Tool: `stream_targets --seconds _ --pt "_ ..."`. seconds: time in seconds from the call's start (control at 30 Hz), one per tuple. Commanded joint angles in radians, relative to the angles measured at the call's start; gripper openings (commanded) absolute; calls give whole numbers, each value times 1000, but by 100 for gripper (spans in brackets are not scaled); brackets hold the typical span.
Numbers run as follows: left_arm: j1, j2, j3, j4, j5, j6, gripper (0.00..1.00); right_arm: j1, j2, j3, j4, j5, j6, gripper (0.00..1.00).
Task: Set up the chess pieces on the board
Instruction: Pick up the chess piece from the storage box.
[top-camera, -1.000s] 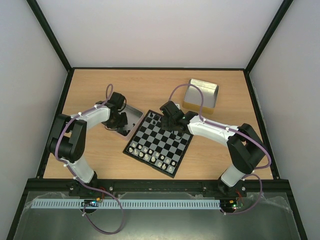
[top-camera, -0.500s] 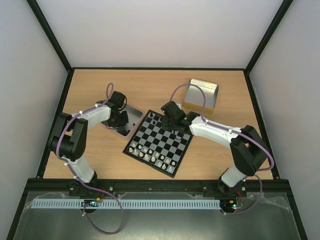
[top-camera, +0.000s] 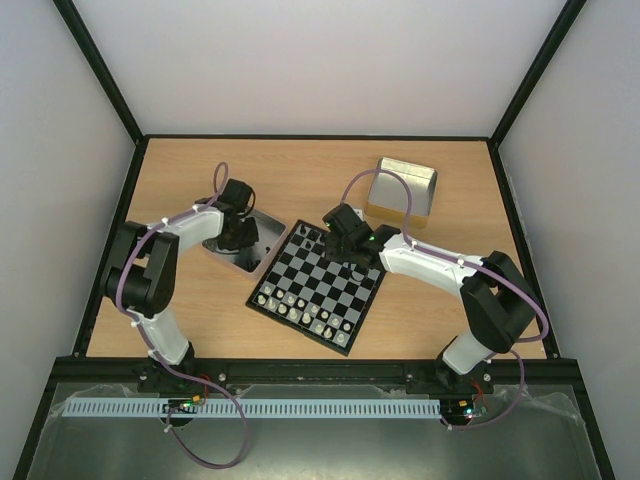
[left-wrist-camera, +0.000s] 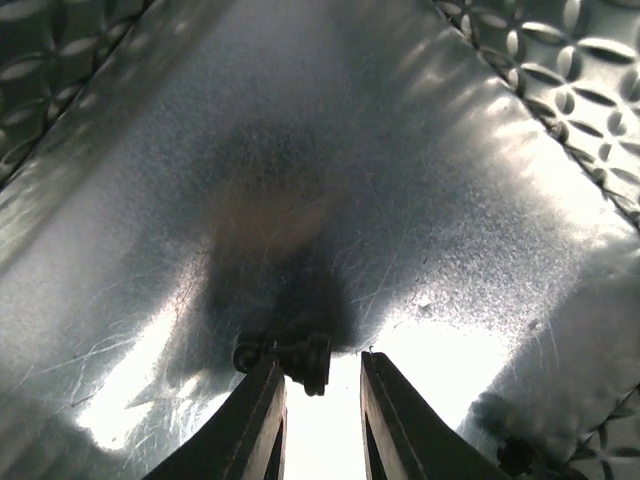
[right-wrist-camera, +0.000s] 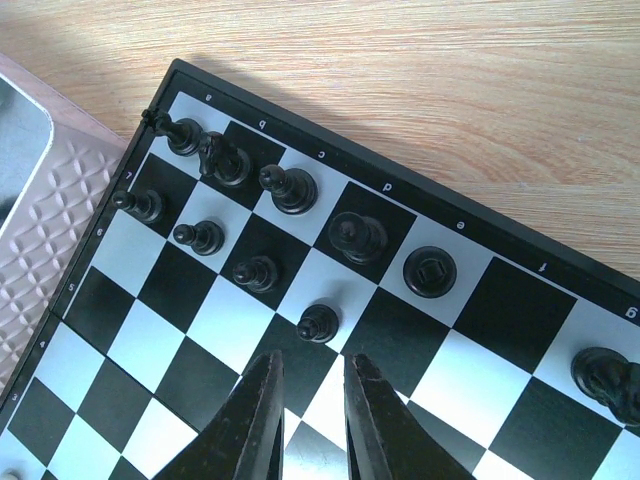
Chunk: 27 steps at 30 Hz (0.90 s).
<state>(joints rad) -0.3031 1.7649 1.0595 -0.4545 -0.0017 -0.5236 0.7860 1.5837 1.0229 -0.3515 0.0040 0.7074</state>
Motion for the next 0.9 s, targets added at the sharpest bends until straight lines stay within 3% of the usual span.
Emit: stream_targets --seconds 0.0,0.27,0.47,0.87 --pt "-7 31 15 10 14 10 24 6 -36 -14 14 33 9 17" --pt "-20 -5 23 30 -5 -14 25 6 -39 -18 16 31 11 17" --pt "-18 -82 -38 69 -60 -107 36 6 -46 -29 25 32 12 17" --pt "-9 -33 -71 115 -35 -220 42 6 -55 -34 28 32 5 17"
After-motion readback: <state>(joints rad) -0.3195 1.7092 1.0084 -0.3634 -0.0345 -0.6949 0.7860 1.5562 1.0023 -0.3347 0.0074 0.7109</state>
